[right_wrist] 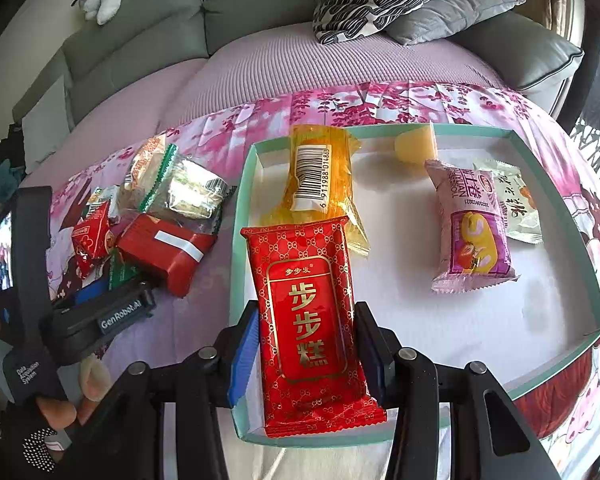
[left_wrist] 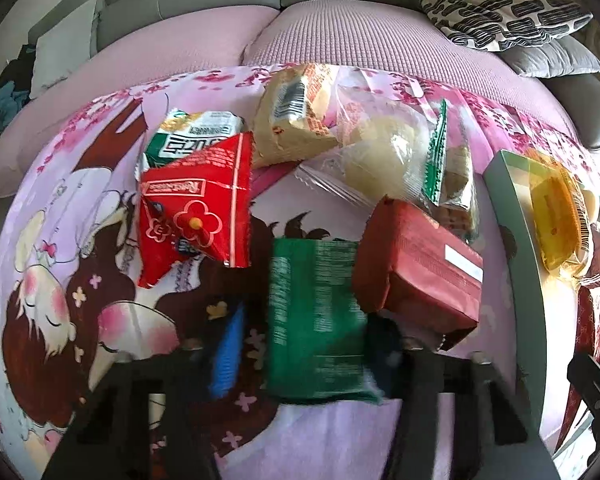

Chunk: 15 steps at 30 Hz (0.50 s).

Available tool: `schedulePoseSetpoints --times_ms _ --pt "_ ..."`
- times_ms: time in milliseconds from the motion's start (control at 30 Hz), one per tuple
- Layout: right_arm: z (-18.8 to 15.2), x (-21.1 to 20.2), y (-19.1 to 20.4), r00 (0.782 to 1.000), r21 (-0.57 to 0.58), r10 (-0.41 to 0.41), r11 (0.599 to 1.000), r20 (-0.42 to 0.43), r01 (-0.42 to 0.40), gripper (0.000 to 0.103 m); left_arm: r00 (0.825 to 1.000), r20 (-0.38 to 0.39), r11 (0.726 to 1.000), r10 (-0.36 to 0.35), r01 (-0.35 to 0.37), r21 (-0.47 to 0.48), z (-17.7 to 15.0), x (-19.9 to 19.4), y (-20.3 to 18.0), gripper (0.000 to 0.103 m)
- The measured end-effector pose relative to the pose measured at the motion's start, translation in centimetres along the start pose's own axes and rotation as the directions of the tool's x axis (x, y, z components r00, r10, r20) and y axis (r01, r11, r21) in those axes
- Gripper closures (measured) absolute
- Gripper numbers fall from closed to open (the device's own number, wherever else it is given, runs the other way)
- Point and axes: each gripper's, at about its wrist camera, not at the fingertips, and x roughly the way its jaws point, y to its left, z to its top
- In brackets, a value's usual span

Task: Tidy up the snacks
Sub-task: 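Grasp the green packet with the left tool while the right tool holds the red packet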

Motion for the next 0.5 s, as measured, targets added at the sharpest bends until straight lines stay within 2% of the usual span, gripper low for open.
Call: schedulePoseSetpoints --times_ms 167,500 --pt "0.1 0.1 0.0 1.000 -0.003 -0.006 1.000 -0.006 0.006 0.055 1.000 -0.007 1.000 -0.012 0.012 -0.024 0.0 -0.2 0.4 0.062" --pt "0.0 0.2 0.0 1.000 -0.005 -0.017 1.000 -0.010 0.017 0.055 0.999 -0.047 0.996 0.008 -0.012 -0.083 -0.3 -1.1 1.6 0.062"
